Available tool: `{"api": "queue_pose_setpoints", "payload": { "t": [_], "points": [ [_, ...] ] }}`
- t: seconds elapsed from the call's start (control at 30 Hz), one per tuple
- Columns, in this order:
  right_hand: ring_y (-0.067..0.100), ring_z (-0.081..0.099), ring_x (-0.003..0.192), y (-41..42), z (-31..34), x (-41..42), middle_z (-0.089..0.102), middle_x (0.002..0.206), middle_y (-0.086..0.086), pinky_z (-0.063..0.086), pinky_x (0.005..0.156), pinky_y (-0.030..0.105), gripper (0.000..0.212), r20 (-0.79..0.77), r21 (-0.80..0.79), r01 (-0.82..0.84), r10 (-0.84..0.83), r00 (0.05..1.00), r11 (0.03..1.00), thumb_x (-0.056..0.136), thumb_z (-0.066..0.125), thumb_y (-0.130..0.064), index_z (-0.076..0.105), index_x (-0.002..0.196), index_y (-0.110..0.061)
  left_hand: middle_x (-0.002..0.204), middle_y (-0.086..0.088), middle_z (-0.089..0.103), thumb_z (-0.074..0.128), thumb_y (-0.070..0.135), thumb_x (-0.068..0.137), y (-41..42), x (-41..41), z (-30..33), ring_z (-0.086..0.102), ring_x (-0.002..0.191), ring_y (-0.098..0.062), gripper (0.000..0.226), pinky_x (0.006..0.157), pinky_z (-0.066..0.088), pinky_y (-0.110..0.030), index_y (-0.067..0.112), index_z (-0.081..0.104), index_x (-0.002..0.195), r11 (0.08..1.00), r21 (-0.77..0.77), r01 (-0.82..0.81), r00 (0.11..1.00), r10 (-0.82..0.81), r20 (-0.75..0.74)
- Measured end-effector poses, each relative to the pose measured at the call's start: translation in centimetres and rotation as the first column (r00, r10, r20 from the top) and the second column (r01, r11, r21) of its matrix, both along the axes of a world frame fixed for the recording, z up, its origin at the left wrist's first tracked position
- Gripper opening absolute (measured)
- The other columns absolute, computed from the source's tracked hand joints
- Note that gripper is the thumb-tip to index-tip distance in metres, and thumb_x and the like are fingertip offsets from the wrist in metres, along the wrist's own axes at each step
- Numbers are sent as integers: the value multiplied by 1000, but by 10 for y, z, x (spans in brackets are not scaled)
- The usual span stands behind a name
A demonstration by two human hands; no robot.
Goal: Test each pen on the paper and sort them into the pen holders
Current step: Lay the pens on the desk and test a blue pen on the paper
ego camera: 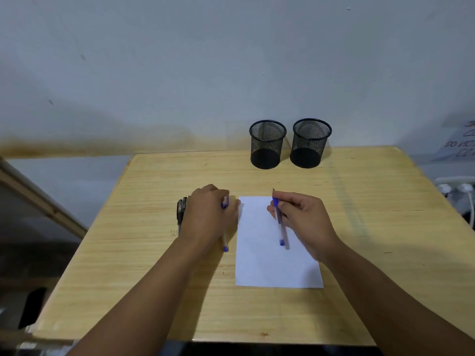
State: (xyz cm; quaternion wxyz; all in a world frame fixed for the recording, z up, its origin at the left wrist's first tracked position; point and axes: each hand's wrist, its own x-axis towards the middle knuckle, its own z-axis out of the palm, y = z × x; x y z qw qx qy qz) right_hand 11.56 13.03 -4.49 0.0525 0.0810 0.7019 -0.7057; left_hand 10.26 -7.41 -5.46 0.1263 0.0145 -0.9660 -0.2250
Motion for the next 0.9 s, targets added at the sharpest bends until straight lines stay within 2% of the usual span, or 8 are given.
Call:
{"api": "queue_pose_setpoints", "payload": {
  "t": [0.07,0.13,0.2,0.4,0.53,0.63,0.8,0.9],
  "points": [
    [15,74,94,2,-3,1,77,99,2,57,94,41,30,-26,38,-2,3,1000,999,92,61,-1,73,103,-26,88,7,66,63,47,85,-1,8,-2,54,86,-22,24,74,44,-33,24,72,85,988,-42,147,988,-148,-34],
    [14,74,94,3,-7,3,77,99,-1,57,93,41,32,-50,61,-3,6,999,998,87,69,-1,72,109,-25,101,12,68,58,58,82,-4,18,-5,50,96,-20,43,82,37,-33,28,72,110,956,-152,250,967,-255,-13],
    [13,74,93,5,-9,5,76,99,1,57,93,38,35,-57,62,31,-27,998,998,82,75,-2,71,111,-20,113,19,66,54,65,81,-3,26,-4,46,105,-17,51,89,27,-34,33,67,119,920,-253,299,953,-302,29],
    [21,72,92,14,-15,3,75,98,1,59,87,40,22,-131,185,115,-92,987,976,84,74,-11,74,103,-21,120,22,63,51,74,73,2,38,-8,45,113,-17,54,100,22,-39,36,69,106,893,-273,359,932,-359,52],
    [18,73,75,18,-14,-4,74,82,5,61,76,31,12,-146,227,155,-124,981,962,89,69,-11,72,96,-20,126,20,60,52,73,74,3,42,-17,45,117,-18,56,99,24,-39,35,66,112,906,-240,348,937,-347,44],
    [13,68,68,14,-10,-9,71,80,3,55,62,17,8,-185,333,147,-89,979,932,90,68,-17,70,96,-22,130,18,59,52,71,77,2,45,-25,46,118,-19,57,99,30,-40,32,64,118,908,-247,337,939,-341,28],
    [13,70,84,-13,1,-17,73,93,2,58,82,26,16,-219,433,90,8,976,897,89,69,-13,71,105,-14,130,16,60,52,70,77,3,45,-27,48,116,-22,58,94,33,-39,30,64,117,907,-271,321,943,-332,8],
    [6,66,83,-27,-3,-22,72,96,-2,56,83,20,18,-217,472,42,70,974,880,87,71,-13,72,105,-14,130,15,60,52,70,77,3,45,-25,48,116,-23,59,93,33,-40,30,63,118,905,-270,329,942,-336,20]
  ]
}}
